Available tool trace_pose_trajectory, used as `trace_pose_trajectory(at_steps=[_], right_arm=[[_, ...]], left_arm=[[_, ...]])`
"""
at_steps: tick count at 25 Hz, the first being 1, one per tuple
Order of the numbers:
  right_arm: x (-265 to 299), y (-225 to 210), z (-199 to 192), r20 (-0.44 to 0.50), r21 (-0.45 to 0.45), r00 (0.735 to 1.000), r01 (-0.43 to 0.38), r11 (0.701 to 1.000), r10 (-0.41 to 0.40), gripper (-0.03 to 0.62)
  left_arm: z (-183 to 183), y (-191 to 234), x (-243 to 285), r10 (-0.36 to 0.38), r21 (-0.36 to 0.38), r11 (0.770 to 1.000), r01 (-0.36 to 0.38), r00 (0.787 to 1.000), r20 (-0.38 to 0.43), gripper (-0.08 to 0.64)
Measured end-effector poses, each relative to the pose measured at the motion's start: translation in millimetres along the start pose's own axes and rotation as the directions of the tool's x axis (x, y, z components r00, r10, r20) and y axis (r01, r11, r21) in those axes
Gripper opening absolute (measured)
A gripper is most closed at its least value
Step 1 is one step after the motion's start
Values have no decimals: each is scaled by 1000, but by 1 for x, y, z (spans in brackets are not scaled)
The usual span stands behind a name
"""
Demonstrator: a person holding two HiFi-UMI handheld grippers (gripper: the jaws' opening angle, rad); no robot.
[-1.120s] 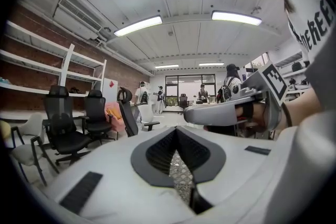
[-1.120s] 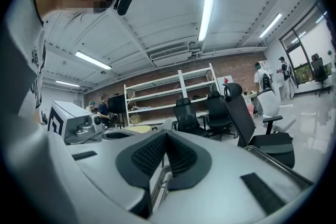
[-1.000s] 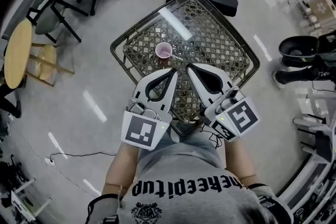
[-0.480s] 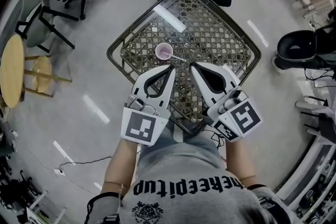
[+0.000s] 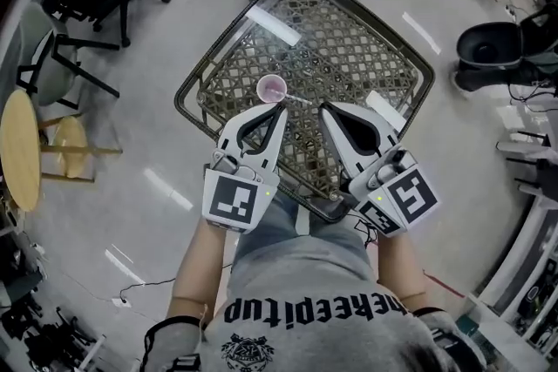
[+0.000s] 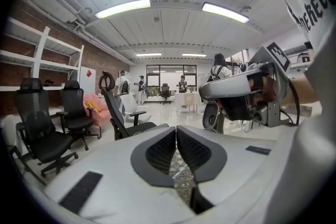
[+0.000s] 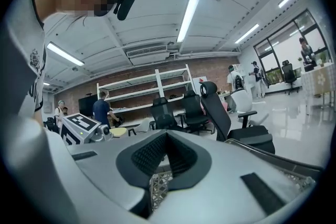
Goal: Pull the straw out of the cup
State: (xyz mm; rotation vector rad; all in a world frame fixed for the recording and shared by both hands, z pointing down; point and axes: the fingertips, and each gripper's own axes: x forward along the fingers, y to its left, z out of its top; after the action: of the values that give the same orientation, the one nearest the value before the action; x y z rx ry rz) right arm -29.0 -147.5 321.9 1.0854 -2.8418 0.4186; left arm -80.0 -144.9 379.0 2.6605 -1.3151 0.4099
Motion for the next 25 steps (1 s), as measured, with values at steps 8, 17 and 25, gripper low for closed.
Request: trace_pose_trajectory(at_steps=[8, 17, 25], right_arm=[[-6, -12, -8, 2, 29, 997, 80, 996, -80, 12], [-15, -24, -17, 3, 58, 990, 142, 988, -143, 12], [-20, -30, -25, -2, 83, 982, 186, 979, -186, 12]], left_arm=[[-32, 8, 25, -99, 53, 993, 103, 992, -75, 43], [-73, 3, 51, -184, 143, 966, 216, 960, -210, 82], [-106, -3, 70, -218, 279, 906, 317, 917, -335, 126]])
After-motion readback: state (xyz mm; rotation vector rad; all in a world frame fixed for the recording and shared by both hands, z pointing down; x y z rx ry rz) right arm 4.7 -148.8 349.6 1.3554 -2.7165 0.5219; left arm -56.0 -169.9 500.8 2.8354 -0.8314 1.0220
